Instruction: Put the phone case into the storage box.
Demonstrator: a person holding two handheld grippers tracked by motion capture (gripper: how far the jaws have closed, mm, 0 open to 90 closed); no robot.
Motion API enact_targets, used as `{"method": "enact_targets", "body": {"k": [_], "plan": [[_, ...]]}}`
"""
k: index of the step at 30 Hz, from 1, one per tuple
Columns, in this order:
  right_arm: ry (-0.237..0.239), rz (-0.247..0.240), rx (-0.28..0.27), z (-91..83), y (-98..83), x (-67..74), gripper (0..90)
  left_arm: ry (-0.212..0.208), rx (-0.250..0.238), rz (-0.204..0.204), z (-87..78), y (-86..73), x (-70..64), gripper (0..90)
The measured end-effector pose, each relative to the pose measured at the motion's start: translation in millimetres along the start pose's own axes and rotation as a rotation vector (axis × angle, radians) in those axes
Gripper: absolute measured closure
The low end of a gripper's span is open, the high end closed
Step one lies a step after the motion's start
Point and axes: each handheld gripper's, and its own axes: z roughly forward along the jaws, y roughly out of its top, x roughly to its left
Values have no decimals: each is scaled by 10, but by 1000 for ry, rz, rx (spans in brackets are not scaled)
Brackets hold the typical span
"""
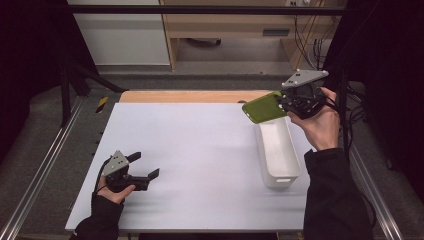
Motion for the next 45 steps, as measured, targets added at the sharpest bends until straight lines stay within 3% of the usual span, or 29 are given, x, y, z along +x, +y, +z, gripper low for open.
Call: {"method": "enact_targets", "body": {"k": [24,45], "plan": [[-55,-50,67,45,-64,-131,792,-2,-1,5,4,-4,1,43],[-62,-140,131,199,-159,-211,792,-6,4,10,15,-14,0,43]]}}
